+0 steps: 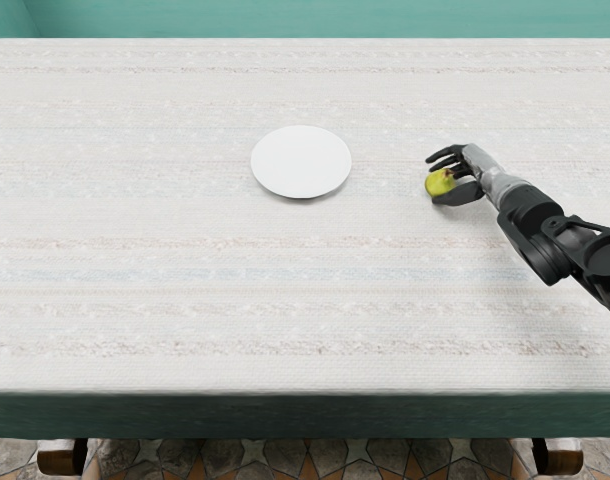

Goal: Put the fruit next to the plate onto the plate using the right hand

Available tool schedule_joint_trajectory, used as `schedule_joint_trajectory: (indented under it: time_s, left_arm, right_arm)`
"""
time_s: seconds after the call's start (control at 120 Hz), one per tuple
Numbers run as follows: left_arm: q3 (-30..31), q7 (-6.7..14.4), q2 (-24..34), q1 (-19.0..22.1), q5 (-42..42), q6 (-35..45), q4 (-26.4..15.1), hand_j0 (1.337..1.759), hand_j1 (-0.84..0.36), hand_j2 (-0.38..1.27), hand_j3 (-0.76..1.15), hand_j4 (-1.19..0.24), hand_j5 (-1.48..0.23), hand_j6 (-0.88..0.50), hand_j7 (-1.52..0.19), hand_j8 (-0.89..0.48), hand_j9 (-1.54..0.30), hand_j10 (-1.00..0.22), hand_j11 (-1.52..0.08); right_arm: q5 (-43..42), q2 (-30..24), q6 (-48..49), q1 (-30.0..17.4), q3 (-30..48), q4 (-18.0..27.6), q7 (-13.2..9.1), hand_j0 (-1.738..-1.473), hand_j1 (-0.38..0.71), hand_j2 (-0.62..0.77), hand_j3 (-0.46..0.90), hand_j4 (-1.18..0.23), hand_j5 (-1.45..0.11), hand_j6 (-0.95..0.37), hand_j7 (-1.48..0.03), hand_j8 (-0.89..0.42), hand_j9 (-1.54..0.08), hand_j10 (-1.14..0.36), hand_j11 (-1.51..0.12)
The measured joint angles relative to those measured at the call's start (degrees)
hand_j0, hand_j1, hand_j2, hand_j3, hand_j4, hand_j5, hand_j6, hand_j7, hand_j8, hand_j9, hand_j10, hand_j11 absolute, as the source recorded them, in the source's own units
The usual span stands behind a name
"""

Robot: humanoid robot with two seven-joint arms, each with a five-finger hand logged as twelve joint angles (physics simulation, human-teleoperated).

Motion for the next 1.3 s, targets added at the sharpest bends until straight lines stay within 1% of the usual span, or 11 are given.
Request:
schedule_joint_trajectory:
  time_s: [0.342,0.442,0.45,0.458,0.492,0.517,0.542,0.6,0.833,1.058,1.3]
  left_arm:
    - [0.01,0.00,0.00,0.01,0.00,0.00,0.01,1.658,0.35,0.00,0.00,0.00,0.00,0.00,0.00,0.00,0.00,0.00,0.00]
    - [0.00,0.00,0.00,0.01,0.01,0.00,-0.01,1.658,0.35,0.00,0.00,0.00,0.00,0.00,0.00,0.00,0.00,0.00,0.00]
    - [0.01,0.00,0.00,-0.03,0.01,0.00,0.00,1.658,0.35,0.00,0.00,0.00,0.00,0.00,0.00,0.00,0.00,0.00,0.00]
    - [0.01,0.00,0.00,-0.05,0.01,0.00,-0.01,1.658,0.35,0.00,0.00,0.00,0.00,0.00,0.00,0.00,0.00,0.00,0.00]
    - [0.00,0.00,0.00,0.01,0.01,0.00,0.00,1.658,0.35,0.00,0.00,0.00,0.00,0.00,0.00,0.00,0.00,0.00,0.00]
    - [0.00,0.00,0.00,0.00,0.01,0.00,-0.01,1.658,0.35,0.00,0.00,0.00,0.00,0.00,0.00,0.00,0.00,0.00,0.00]
    - [0.00,-0.01,0.00,-0.04,0.01,0.00,0.00,1.658,0.35,0.00,0.00,0.00,0.00,0.00,0.00,0.00,0.00,0.00,0.00]
    - [0.00,0.00,0.00,-0.02,0.01,0.00,0.02,1.658,0.35,0.00,0.00,0.00,0.00,0.00,0.00,0.00,0.00,0.00,0.00]
    - [0.02,0.00,0.00,-0.06,0.00,0.00,0.03,1.658,0.35,0.00,0.00,0.00,0.00,0.00,0.00,0.00,0.00,0.00,0.00]
    - [0.01,0.00,0.00,-0.03,0.00,0.00,0.01,1.658,0.35,0.00,0.00,0.00,0.00,0.00,0.00,0.00,0.00,0.00,0.00]
    - [0.01,0.00,0.00,-0.02,0.00,0.00,0.02,1.658,0.35,0.00,0.00,0.00,0.00,0.00,0.00,0.00,0.00,0.00,0.00]
  right_arm:
    - [-1.00,-0.19,1.13,0.02,0.14,-0.03,0.04,-1.651,0.29,0.22,0.00,-0.73,-0.84,-0.48,-0.90,-0.44,-0.87,-0.06,-0.84]
    - [-1.01,-0.25,2.28,0.18,0.20,-0.05,-0.07,-1.650,0.27,0.20,0.00,-0.78,-0.86,-0.50,-0.94,-0.44,-0.90,0.03,-0.93]
    - [-1.00,-0.25,2.44,0.20,0.21,-0.06,-0.08,-1.650,0.27,0.20,0.00,-0.78,-0.86,-0.50,-0.95,-0.44,-0.90,0.07,-0.99]
    - [-0.97,-0.25,2.61,0.23,0.21,-0.07,-0.04,-1.649,0.27,0.20,0.00,-0.78,-0.86,-0.50,-0.95,-0.45,-0.91,-0.03,-1.04]
    - [-0.91,-0.30,3.36,0.36,0.25,-0.08,-0.09,-1.649,0.27,0.22,0.00,-0.80,-0.86,-0.51,-0.96,-0.45,-0.90,0.06,-1.17]
    - [-0.85,-0.33,4.09,0.45,0.32,-0.08,-0.10,-1.649,0.27,0.22,0.00,-0.80,-0.87,-0.50,-0.97,-0.44,-0.91,0.03,-1.08]
    - [-0.81,-0.37,4.81,0.54,0.41,-0.09,-0.12,-1.649,0.28,0.22,0.00,-0.80,-0.88,-0.49,-0.97,-0.43,-0.92,0.10,-1.18]
    - [-0.61,-0.42,6.55,0.91,0.57,-0.07,-0.14,-1.650,0.28,0.23,0.00,-0.80,-0.90,-0.48,-0.98,-0.41,-0.94,0.04,-1.18]
    - [0.34,-0.47,13.13,4.00,1.01,0.12,-0.12,-1.651,0.32,0.30,0.00,-0.78,-0.99,-0.45,-1.00,-0.33,-0.99,-0.51,-1.06]
    - [1.80,0.54,16.06,7.42,1.08,0.28,-0.13,-1.650,0.33,0.31,0.00,-0.77,-1.02,-0.44,-1.01,-0.32,-0.99,-0.54,-1.02]
    - [2.03,6.36,15.97,11.45,1.01,0.01,-0.58,-1.650,0.27,0.25,0.00,-0.76,-1.04,-0.48,-1.01,-0.37,-1.02,-0.59,-1.04]
